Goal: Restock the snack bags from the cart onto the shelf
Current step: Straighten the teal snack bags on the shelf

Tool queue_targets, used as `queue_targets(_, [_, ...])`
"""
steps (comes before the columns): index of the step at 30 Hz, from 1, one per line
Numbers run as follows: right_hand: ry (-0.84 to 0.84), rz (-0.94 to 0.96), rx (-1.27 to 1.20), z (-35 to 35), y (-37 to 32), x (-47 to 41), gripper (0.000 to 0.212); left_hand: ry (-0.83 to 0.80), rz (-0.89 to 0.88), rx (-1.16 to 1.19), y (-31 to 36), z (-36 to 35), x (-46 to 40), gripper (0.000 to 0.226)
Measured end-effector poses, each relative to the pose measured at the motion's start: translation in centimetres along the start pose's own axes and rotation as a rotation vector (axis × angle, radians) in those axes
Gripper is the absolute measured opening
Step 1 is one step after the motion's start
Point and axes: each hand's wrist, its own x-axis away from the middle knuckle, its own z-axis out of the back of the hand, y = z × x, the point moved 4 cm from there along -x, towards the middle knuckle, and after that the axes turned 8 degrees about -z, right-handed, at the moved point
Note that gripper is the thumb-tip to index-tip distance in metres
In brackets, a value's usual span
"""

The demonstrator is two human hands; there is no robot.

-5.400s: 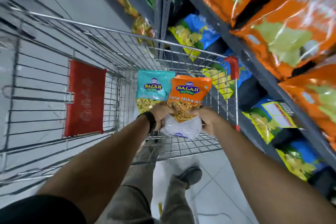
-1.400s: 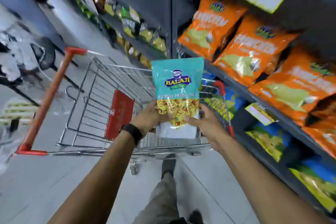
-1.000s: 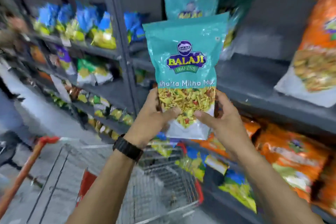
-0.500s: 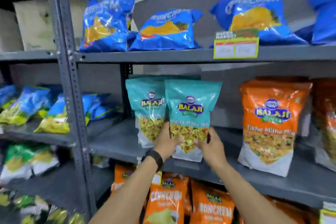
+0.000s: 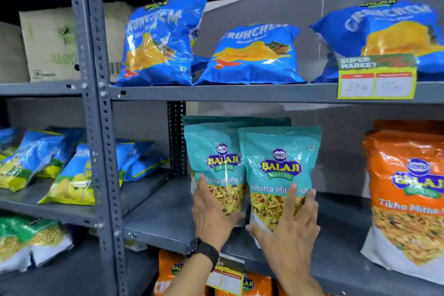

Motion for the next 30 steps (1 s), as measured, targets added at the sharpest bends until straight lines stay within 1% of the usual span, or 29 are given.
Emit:
queue_targets(2, [0.01, -0.01, 0.018, -0.7, -0.5, -0.1, 0.154, -0.049, 0.003, 0.04, -1.1, 0.0, -0.6, 0.151])
queue_targets(5, [0.057, -0.002, 0.011, -1.8, -1.3, 0.0, 0.151, -0.108, 0.001, 0.085, -2.9, 1.0, -1.3, 0.151])
queue_targets(11, [0.038, 0.016, 0.037, -4.0, -4.6, 1.4, 0.152, -0.132, 0.009, 0.195, -8.4, 5.3, -3.2, 0.151])
queue_targets(14, [0.04, 0.04, 0.076, -4.7, -5.8, 2.2, 0.15, -0.11, -0.039, 0.249, -9.9, 7.1, -3.6, 0.15])
queue_targets(19, [0.077, 0.104, 0.126, -5.0, -5.9, 3.1, 0.144, -0.012, 0.041, 0.167, -8.9, 6.6, -1.0, 0.159])
queue_targets(22, [0.057, 0.125, 0.148, -5.4, -6.3, 2.9, 0.134, -0.004, 0.01, 0.017, -8.4, 6.1, -0.7, 0.156])
queue_targets(24, [0.06, 0.126, 0.143, -5.6, -6.5, 2.6, 0.129, 0.0, -0.014, -0.039, -8.5, 6.2, -0.9, 0.151])
queue_targets(30, [0.107, 0.12, 0.112, -6.1, -6.1, 2.7, 0.127, -0.019, -0.027, -0.01, -9.0, 6.7, -1.0, 0.142])
